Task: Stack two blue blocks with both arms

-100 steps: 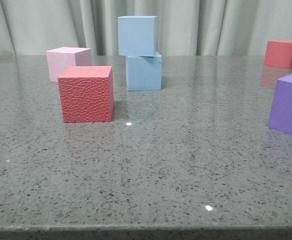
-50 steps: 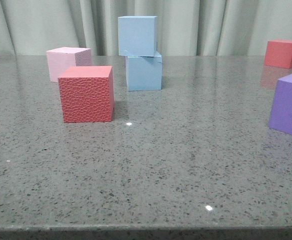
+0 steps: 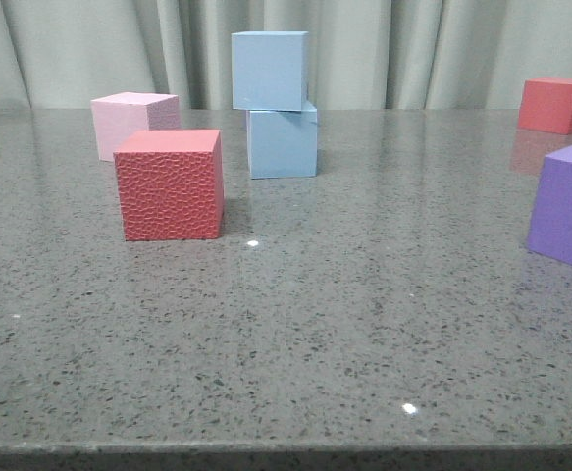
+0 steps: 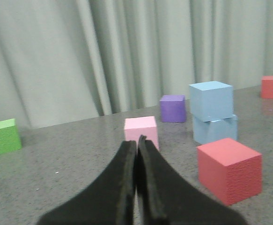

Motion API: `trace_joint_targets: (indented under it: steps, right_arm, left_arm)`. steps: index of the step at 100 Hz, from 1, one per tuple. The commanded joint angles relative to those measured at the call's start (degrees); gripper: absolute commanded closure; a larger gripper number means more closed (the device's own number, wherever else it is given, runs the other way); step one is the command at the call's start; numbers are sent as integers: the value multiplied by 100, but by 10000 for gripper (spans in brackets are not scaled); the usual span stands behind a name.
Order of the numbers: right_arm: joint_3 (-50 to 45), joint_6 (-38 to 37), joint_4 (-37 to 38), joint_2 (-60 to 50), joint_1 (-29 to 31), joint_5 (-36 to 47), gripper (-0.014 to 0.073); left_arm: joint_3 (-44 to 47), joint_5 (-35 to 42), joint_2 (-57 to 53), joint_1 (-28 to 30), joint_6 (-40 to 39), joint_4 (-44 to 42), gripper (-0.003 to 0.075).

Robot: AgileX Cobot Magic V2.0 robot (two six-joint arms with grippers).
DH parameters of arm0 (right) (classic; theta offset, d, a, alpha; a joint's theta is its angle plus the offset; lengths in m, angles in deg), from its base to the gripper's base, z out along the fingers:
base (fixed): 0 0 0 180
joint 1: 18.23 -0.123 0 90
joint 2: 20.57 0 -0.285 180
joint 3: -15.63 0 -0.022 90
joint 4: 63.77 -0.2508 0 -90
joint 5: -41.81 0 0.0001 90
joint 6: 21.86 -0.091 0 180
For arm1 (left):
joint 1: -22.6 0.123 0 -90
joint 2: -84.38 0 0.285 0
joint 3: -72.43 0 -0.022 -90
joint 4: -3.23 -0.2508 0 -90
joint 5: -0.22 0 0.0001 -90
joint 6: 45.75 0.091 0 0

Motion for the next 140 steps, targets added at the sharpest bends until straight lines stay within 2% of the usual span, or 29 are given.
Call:
trace_joint_targets:
  steps: [1, 23, 56, 140]
  right_arm:
    - [128, 49, 107, 57, 10, 487, 662]
    - [128, 49, 107, 57, 10, 487, 662]
    - [128, 49, 107, 57, 10, 496, 662]
    - [128, 49, 107, 57, 10, 486, 662]
  left_arm:
    - [-26, 421, -104, 381, 16, 97, 738]
    - [429, 421, -492, 1198, 6, 342, 738]
    - [1003, 421, -741, 1749, -192, 456, 738]
    - [1111, 299, -741, 1752, -192, 473, 738]
